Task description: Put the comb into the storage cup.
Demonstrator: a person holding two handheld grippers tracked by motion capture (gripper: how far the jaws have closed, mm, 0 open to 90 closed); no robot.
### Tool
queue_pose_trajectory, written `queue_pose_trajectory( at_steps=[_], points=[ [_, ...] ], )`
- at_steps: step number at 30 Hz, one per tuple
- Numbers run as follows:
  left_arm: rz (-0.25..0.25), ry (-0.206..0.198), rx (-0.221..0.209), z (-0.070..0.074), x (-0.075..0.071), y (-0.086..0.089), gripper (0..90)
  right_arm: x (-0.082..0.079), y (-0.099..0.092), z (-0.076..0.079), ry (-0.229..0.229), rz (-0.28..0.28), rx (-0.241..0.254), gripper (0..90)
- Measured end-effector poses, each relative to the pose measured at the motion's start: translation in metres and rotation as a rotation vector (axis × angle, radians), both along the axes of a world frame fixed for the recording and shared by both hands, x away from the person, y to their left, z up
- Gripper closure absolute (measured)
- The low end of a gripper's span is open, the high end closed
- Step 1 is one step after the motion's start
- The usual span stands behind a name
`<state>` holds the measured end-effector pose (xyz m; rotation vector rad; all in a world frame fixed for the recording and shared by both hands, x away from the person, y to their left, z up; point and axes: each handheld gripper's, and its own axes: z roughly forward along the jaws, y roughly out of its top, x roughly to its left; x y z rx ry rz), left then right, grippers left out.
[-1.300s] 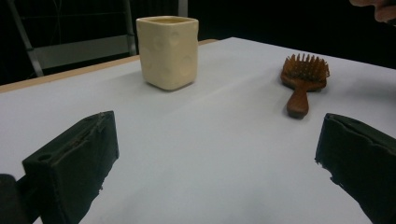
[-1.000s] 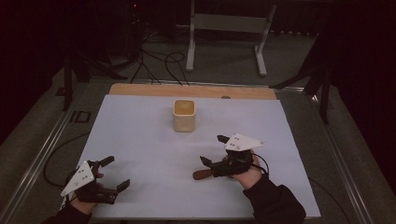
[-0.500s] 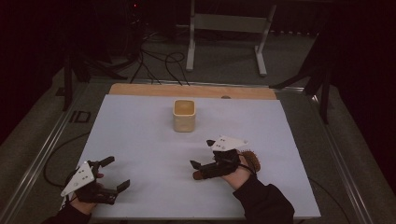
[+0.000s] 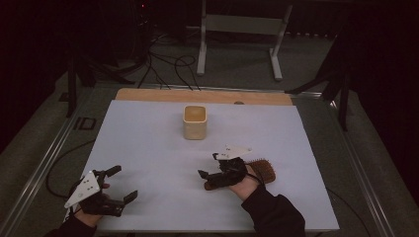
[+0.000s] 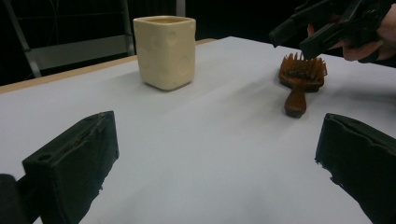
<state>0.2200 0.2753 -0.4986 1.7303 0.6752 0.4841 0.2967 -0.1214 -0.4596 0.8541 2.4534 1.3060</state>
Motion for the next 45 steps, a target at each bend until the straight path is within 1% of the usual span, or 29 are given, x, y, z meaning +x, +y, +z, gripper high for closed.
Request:
queue_pose_trajectory(
  at_steps=[2, 3, 4, 5, 6, 7, 8, 9, 10, 11, 17, 19, 20, 21, 22, 23, 26, 27, 28, 29, 30, 31, 33, 35, 36, 37, 38, 39, 45],
  points=[
    [0.001, -0.001, -0.003, 0.000, 0.000, 0.000, 0.1, 0.001, 0.001, -0.003, 0.008, -0.006, -0.009, 27.3],
    [0.000, -0.002, -0.004, 0.000, 0.000, 0.000, 0.1, 0.002, 0.003, -0.006, 0.018, -0.005, -0.024, 30.8],
    [0.000, -0.002, -0.003, 0.000, 0.000, 0.000, 0.1, 0.002, 0.003, -0.006, 0.018, -0.005, -0.024, 30.8],
    [0.000, 0.001, -0.002, 0.000, 0.000, 0.000, 0.1, 0.003, 0.005, -0.008, 0.023, -0.012, -0.040, 36.9],
    [0.000, 0.001, -0.002, 0.000, 0.000, 0.000, 0.1, 0.003, 0.005, -0.008, 0.023, -0.012, -0.040, 36.9],
    [0.000, 0.000, -0.003, 0.000, 0.000, 0.000, 0.1, 0.004, 0.007, -0.010, 0.033, -0.015, -0.056, 41.0],
    [0.000, -0.002, -0.003, 0.000, 0.000, 0.000, 0.1, 0.004, 0.007, -0.010, 0.033, -0.015, -0.056, 41.0],
    [-0.001, -0.001, -0.002, 0.000, 0.000, 0.000, 0.1, 0.004, 0.009, -0.012, 0.039, -0.009, -0.071, 44.4],
    [-0.001, -0.001, -0.002, 0.000, 0.000, 0.000, 0.1, 0.004, 0.009, -0.012, 0.039, -0.009, -0.071, 44.4],
    [0.000, 0.000, -0.002, 0.000, 0.000, 0.000, 0.1, 0.005, 0.011, -0.013, 0.048, -0.010, -0.085, 47.4],
    [-0.001, 0.002, -0.003, 0.000, 0.000, 0.000, 0.1, 0.006, 0.015, -0.016, 0.060, -0.009, -0.117, 54.1],
    [0.000, -0.002, -0.004, 0.000, 0.000, 0.000, 0.1, 0.007, 0.018, -0.018, 0.077, -0.017, -0.139, 58.8],
    [0.000, -0.002, -0.004, 0.000, 0.000, 0.000, 0.1, 0.007, 0.018, -0.018, 0.077, -0.017, -0.139, 58.8],
    [-0.001, 0.001, -0.002, 0.000, 0.000, 0.000, 0.1, 0.007, 0.019, -0.020, 0.083, -0.014, -0.156, 63.0],
    [-0.001, 0.001, -0.002, 0.000, 0.000, 0.000, 0.1, 0.007, 0.019, -0.020, 0.083, -0.014, -0.156, 63.0],
    [0.000, 0.004, -0.002, 0.000, 0.000, 0.001, 0.1, 0.008, 0.020, -0.022, 0.088, -0.016, -0.170, 66.5],
    [-0.002, 0.001, -0.003, 0.000, 0.000, 0.000, 0.1, 0.008, 0.021, -0.023, 0.093, -0.012, -0.185, 69.1],
    [-0.003, 0.006, 0.000, -0.001, 0.000, 0.000, 0.1, 0.009, 0.022, -0.024, 0.101, -0.009, -0.189, 73.2],
    [-0.003, 0.006, 0.000, -0.001, 0.000, 0.000, 0.1, 0.009, 0.022, -0.024, 0.101, -0.009, -0.189, 73.2],
    [-0.002, 0.006, -0.003, 0.000, 0.001, 0.000, 0.1, 0.009, 0.023, -0.024, 0.106, -0.008, -0.201, 77.9],
    [-0.002, 0.006, -0.003, 0.000, 0.001, 0.000, 0.1, 0.009, 0.023, -0.024, 0.106, -0.008, -0.201, 77.9],
    [-0.002, 0.004, -0.002, 0.000, 0.000, 0.000, 0.1, 0.009, 0.023, -0.025, 0.110, -0.005, -0.214, 83.7],
    [-0.004, 0.006, 0.002, -0.001, 0.001, 0.000, 0.1, 0.009, 0.024, -0.025, 0.112, -0.005, -0.219, 85.6],
    [-0.005, 0.006, 0.002, -0.001, 0.001, 0.000, 0.1, 0.008, 0.025, -0.027, 0.119, 0.004, -0.248, 90.0],
    [-0.005, 0.006, 0.002, -0.001, 0.001, 0.000, 0.1, 0.008, 0.025, -0.027, 0.119, 0.004, -0.248, 90.0],
    [-0.007, 0.005, 0.003, -0.001, 0.001, 0.000, 0.1, 0.007, 0.026, -0.029, 0.119, 0.017, -0.278, 90.0],
    [-0.008, 0.006, 0.005, -0.001, 0.001, 0.000, 0.1, 0.007, 0.026, -0.029, 0.119, 0.017, -0.278, 90.0],
    [-0.006, 0.009, 0.006, -0.001, 0.001, 0.000, 0.1, 0.006, 0.027, -0.030, 0.129, 0.023, -0.300, 90.0],
    [-0.007, 0.009, 0.008, -0.001, 0.001, 0.000, 0.1, 0.005, 0.028, -0.034, 0.155, 0.024, -0.315, 90.0]
  ],
)
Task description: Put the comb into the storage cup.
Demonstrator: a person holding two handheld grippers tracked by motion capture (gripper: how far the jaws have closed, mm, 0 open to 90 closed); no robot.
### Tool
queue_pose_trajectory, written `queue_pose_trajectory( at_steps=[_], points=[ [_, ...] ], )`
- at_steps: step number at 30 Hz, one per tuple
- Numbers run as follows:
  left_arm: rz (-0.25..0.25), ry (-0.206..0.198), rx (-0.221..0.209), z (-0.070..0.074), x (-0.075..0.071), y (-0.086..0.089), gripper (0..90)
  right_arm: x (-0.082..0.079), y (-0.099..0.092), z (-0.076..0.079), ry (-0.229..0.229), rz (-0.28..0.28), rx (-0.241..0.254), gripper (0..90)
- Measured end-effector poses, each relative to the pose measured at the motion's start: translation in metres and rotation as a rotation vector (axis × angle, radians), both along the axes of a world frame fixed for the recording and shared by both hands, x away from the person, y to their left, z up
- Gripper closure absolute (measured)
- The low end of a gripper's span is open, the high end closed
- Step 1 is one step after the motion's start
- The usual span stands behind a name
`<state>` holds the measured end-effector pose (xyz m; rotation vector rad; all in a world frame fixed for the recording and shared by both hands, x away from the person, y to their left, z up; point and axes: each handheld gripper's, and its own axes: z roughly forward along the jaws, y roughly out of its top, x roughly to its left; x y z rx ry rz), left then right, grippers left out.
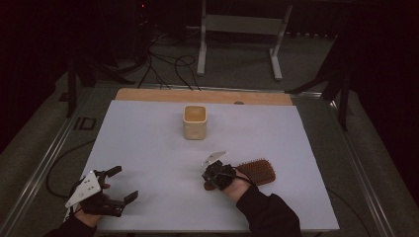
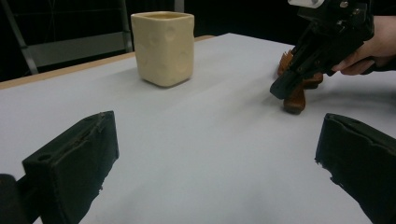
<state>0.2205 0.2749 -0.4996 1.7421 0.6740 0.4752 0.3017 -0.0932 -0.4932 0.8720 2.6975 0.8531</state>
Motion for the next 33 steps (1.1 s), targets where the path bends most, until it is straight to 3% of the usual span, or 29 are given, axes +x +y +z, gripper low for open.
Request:
queue_pose_trajectory(
  at_steps=[17, 33],
  points=[
    [-0.001, 0.000, 0.003, 0.000, 0.000, 0.000, 0.1, -0.006, -0.006, -0.006, 0.029, -0.004, -0.012, 90.0],
    [-0.001, -0.002, 0.006, 0.000, 0.000, -0.001, 0.1, -0.032, -0.037, -0.009, 0.056, -0.012, -0.040, 90.0]
  ],
)
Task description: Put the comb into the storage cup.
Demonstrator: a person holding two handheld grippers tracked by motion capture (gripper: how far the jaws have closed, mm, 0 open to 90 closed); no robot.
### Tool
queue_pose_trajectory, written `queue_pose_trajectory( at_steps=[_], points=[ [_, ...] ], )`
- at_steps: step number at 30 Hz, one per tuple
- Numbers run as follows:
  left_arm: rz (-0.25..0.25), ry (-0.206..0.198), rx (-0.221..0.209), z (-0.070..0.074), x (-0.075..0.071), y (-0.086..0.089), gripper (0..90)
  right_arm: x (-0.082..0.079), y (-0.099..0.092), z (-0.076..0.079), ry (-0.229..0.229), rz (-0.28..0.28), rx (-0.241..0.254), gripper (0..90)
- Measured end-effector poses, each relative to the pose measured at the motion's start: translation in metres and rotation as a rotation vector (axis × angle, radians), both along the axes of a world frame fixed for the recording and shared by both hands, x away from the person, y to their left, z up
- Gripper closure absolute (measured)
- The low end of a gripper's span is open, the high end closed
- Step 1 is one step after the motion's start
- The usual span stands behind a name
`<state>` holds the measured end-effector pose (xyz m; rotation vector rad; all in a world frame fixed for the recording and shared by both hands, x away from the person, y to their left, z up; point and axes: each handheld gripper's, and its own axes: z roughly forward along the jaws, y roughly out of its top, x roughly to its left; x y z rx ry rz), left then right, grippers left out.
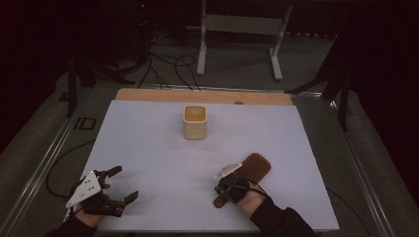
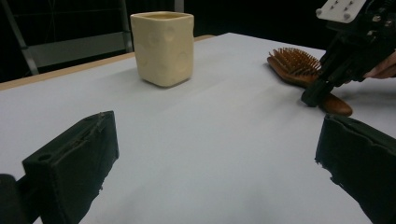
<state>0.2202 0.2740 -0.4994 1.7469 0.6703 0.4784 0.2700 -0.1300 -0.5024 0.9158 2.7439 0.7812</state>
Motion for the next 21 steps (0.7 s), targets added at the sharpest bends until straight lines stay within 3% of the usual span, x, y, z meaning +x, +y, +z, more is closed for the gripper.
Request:
queue_pose_trajectory(
  at_steps=[11, 21],
  points=[
    [0.001, 0.002, 0.003, 0.000, 0.000, 0.000, 0.1, -0.016, -0.026, 0.001, 0.000, -0.028, -0.016, 90.0],
    [0.003, 0.002, 0.003, 0.000, 0.000, -0.001, 0.1, -0.028, -0.058, 0.003, 0.004, -0.087, -0.018, 90.0]
  ],
)
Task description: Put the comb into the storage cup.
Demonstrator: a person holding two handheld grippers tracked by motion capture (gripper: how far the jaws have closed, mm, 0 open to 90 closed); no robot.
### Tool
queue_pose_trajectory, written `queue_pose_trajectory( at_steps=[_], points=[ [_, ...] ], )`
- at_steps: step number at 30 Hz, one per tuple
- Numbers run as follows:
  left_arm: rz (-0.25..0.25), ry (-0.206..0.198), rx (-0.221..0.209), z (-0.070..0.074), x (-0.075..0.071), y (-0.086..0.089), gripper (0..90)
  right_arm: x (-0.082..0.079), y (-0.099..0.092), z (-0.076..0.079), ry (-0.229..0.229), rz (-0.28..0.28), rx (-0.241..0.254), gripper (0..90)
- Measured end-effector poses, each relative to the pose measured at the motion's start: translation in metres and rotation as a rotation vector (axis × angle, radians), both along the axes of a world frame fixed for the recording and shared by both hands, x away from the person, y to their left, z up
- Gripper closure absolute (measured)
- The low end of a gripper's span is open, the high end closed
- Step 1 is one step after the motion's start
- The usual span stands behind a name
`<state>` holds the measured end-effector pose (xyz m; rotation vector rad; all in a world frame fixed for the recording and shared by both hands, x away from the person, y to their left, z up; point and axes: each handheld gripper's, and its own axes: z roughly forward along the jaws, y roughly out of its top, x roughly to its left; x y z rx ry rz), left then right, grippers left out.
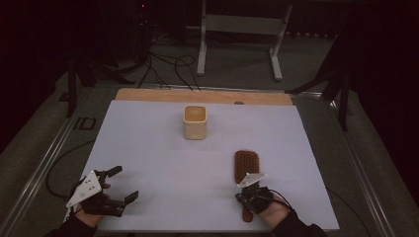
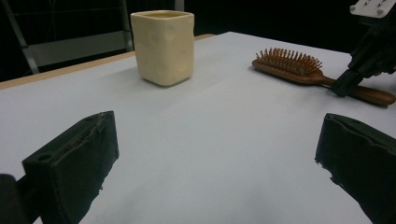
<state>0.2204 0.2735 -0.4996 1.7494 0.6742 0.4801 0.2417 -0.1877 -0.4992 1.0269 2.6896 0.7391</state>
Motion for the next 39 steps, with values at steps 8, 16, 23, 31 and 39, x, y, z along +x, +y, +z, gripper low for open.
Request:
queue_pose_trajectory(
  at_steps=[8, 16, 23, 31, 39],
  points=[
    [0.001, 0.004, 0.002, 0.000, 0.000, 0.000, 0.1, -0.002, -0.021, 0.003, -0.003, -0.039, -0.008, 90.0],
    [0.001, 0.003, -0.001, 0.000, 0.001, 0.000, 0.1, 0.000, -0.038, 0.004, -0.010, -0.077, -0.023, 90.0],
    [0.001, 0.005, -0.002, -0.001, 0.001, 0.000, 0.1, 0.003, -0.047, 0.004, -0.014, -0.088, -0.028, 90.0],
    [0.002, 0.009, -0.004, -0.001, 0.001, 0.000, 0.1, 0.007, -0.056, 0.003, -0.012, -0.109, -0.030, 90.0],
    [0.003, 0.007, -0.005, -0.001, 0.001, 0.000, 0.1, 0.012, -0.061, 0.002, -0.018, -0.116, -0.041, 90.0]
  ],
)
